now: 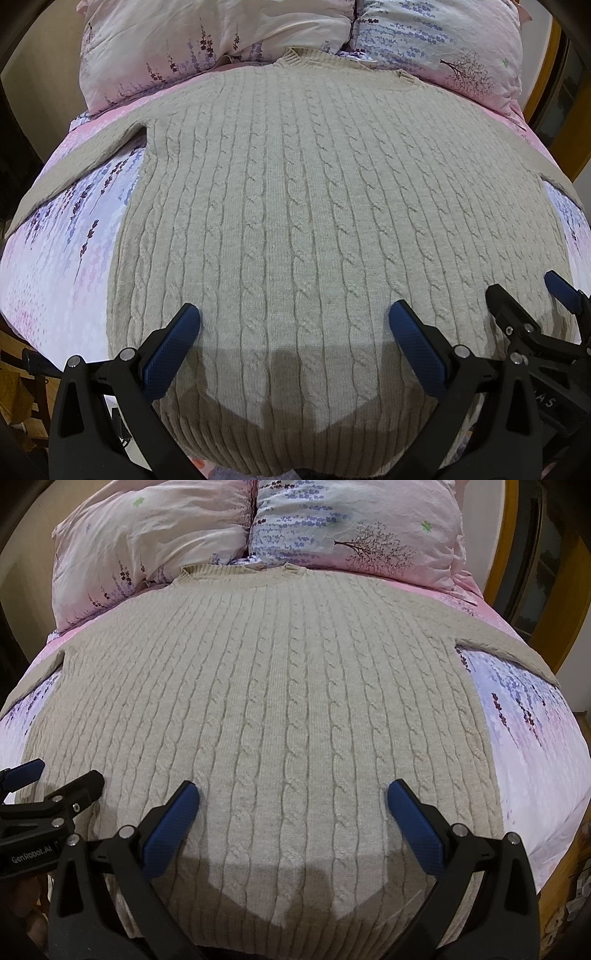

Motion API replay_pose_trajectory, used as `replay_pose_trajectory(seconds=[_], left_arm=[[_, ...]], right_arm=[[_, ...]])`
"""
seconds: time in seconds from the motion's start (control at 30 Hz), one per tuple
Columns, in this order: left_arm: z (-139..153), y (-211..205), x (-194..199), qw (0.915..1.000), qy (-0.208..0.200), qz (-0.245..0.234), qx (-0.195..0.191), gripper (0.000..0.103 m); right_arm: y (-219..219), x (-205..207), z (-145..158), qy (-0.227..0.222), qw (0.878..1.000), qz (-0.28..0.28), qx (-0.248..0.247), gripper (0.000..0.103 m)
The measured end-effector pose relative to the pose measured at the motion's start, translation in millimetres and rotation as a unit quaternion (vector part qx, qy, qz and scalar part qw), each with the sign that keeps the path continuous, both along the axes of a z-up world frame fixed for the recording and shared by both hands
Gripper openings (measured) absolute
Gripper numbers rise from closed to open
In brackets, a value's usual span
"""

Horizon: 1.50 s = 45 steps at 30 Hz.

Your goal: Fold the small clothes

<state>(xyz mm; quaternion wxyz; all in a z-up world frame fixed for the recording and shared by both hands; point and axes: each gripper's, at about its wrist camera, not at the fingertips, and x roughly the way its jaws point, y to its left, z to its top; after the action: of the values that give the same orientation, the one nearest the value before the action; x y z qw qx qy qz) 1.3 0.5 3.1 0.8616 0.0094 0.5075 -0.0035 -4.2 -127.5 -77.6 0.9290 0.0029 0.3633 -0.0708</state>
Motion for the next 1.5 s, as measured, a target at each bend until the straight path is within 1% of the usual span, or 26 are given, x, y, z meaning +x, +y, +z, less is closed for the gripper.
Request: replay_pose_trajectory(seconds=[0.2,0.43,0.5,0.57,0.6,0.63,0.67,0.7,0.73,0.8,0.87,0.9,0.93,0.97,1.0,1.03,1.07,1.1,1.17,1.3,1.4,1.47,1.5], left_arm=[[0,0,1,1.0000,-0.001,0.000,0.000,0.102],[-1,0,2,1.0000,-0.004,-0.005,0.001,0.102],[-1,1,3,0.9999,-0.009,-0.007,-0.004,0.102],[0,4,4,0.9996,-0.021,-0.009,-0.016,0.102],[1,5,5,0.9993,-0.028,-0.010,-0.023,0.102],[2,8,7,0.9988,-0.037,-0.011,-0.031,0.102],[4,11,8,0.9982,-0.045,-0.010,-0.039,0.102],[6,14,11,0.9971,-0.057,-0.010,-0.048,0.102],[8,16,14,0.9960,-0.069,-0.012,-0.057,0.102],[14,20,20,0.9924,-0.096,-0.019,-0.074,0.102],[18,23,26,0.9882,-0.121,-0.027,-0.090,0.102],[20,23,30,0.9862,-0.129,-0.032,-0.098,0.102],[22,25,34,0.9836,-0.136,-0.038,-0.112,0.102],[22,28,39,0.9806,-0.139,-0.044,-0.131,0.102],[23,30,41,0.9786,-0.140,-0.047,-0.143,0.102],[23,31,44,0.9768,-0.139,-0.048,-0.156,0.102],[22,33,49,0.9755,-0.135,-0.049,-0.167,0.102],[21,34,53,0.9743,-0.129,-0.050,-0.177,0.102],[18,37,61,0.9714,-0.121,-0.051,-0.198,0.102],[14,41,69,0.9645,-0.118,-0.054,-0.230,0.102],[13,44,75,0.9601,-0.121,-0.055,-0.246,0.102],[12,47,75,0.9580,-0.123,-0.055,-0.253,0.102],[11,48,76,0.9570,-0.125,-0.055,-0.256,0.102]], right_arm=[[0,-1,0,0.001,1.000,0.012,-0.002,0.101],[-2,-1,1,-0.009,0.999,0.034,-0.006,0.101],[-4,-1,1,-0.012,0.999,0.038,-0.002,0.101],[-10,1,4,-0.018,0.999,0.045,0.013,0.101],[-15,2,7,-0.022,0.998,0.047,0.025,0.099],[-26,3,13,-0.031,0.997,0.050,0.049,0.092],[-41,7,22,-0.039,0.995,0.046,0.074,0.088],[-49,9,26,-0.043,0.995,0.041,0.083,0.084],[-71,13,37,-0.053,0.993,0.024,0.106,0.083],[-107,18,51,-0.074,0.988,-0.007,0.138,0.081],[-154,27,65,-0.095,0.978,-0.054,0.176,0.077],[-174,30,68,-0.102,0.973,-0.073,0.196,0.071],[-202,35,71,-0.107,0.963,-0.099,0.226,0.065],[-223,40,71,-0.108,0.955,-0.118,0.251,0.063],[-243,45,69,-0.107,0.945,-0.137,0.277,0.056],[-267,51,63,-0.106,0.930,-0.162,0.313,0.051],[-281,55,59,-0.105,0.919,-0.177,0.335,0.050],[-299,59,52,-0.101,0.906,-0.196,0.360,0.049],[-318,65,46,-0.097,0.892,-0.219,0.382,0.045],[-337,74,39,-0.097,0.880,-0.252,0.392,0.042],[-351,74,35,-0.116,0.867,-0.264,0.407,0.041],[-353,74,31,-0.124,0.860,-0.275,0.411,0.037],[-355,75,29,-0.127,0.858,-0.279,0.412,0.030]])
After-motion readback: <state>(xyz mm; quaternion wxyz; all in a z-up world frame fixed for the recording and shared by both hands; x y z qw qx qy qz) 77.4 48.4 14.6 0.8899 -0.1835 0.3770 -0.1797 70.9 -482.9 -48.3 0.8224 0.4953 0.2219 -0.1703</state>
